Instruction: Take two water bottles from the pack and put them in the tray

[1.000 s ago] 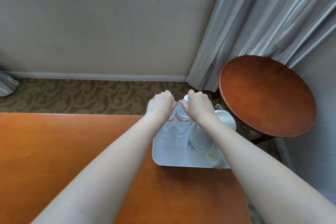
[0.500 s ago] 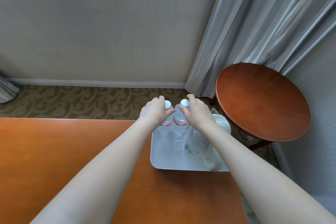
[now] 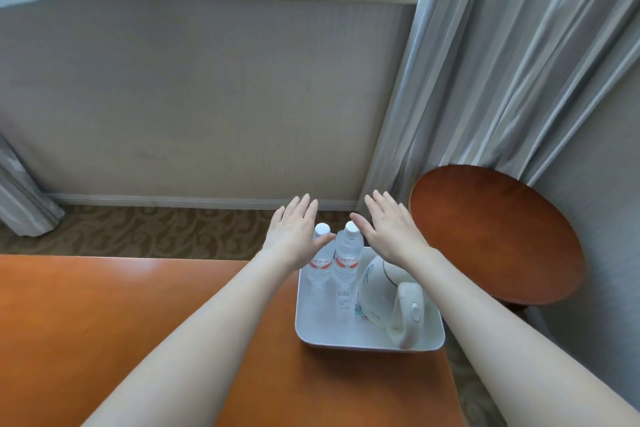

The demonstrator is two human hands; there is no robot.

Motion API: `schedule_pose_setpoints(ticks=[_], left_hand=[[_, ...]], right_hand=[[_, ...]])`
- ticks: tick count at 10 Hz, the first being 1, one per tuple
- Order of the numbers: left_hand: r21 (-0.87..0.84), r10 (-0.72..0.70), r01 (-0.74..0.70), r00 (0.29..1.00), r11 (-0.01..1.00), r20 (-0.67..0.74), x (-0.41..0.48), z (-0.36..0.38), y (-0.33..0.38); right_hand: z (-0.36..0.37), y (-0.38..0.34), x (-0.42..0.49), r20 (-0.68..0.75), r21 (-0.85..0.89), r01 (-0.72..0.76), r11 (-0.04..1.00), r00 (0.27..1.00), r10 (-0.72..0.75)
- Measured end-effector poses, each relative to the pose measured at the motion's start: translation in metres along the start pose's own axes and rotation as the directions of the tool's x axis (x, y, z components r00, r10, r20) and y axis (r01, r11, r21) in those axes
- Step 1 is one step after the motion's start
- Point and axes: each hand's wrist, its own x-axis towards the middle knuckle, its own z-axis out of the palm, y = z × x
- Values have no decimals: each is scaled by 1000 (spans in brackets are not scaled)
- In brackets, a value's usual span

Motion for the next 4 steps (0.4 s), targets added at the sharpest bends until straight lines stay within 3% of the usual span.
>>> schedule_pose_setpoints(ticks=[4], left_hand=[[41, 85, -75, 931, 996, -355, -21, -180, 55]], right_hand=[[-170, -50, -18, -258, -79, 62, 995, 963, -80]])
